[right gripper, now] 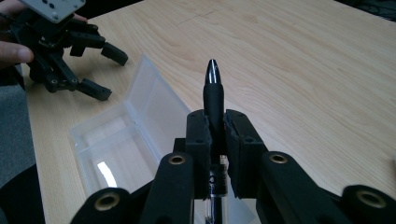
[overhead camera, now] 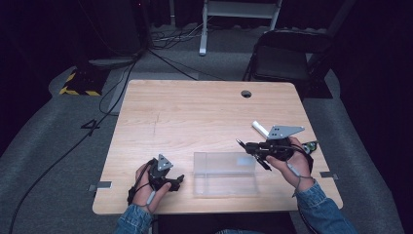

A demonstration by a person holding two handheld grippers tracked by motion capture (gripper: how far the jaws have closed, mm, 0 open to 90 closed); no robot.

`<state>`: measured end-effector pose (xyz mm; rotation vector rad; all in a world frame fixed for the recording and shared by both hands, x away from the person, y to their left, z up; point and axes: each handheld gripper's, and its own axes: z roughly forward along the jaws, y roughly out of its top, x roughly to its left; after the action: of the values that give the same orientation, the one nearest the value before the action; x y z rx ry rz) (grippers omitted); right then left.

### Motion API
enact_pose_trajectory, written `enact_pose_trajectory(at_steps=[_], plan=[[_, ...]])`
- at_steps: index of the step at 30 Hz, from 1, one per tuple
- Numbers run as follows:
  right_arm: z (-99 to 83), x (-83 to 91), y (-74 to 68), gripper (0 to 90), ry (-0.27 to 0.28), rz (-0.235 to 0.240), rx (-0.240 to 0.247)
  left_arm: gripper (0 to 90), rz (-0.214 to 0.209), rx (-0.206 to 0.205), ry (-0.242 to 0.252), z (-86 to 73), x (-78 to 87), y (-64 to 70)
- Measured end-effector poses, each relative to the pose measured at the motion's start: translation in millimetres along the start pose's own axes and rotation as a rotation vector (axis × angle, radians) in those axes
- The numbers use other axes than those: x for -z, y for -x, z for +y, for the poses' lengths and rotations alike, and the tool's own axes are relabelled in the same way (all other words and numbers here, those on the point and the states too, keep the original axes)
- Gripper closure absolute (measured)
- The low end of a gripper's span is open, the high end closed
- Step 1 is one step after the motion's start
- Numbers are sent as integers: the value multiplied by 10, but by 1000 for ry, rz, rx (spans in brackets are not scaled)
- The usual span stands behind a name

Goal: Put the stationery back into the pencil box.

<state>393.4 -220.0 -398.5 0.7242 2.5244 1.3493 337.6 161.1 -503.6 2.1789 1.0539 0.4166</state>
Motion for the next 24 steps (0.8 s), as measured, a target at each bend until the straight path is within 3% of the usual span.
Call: enact_pose_trajectory(at_steps=[10, 12, 24], plan=[[-42, -232, -133, 809, -30, 69, 64, 168, -26, -2, 1, 32, -37, 97], [-58, -274, -149, 808, -36, 78, 67, 168, -26, -22, -2, 45, -42, 106], [-158, -504, -214, 808, -82, 124, 125, 168, -37, -21, 1, 76, -77, 167]])
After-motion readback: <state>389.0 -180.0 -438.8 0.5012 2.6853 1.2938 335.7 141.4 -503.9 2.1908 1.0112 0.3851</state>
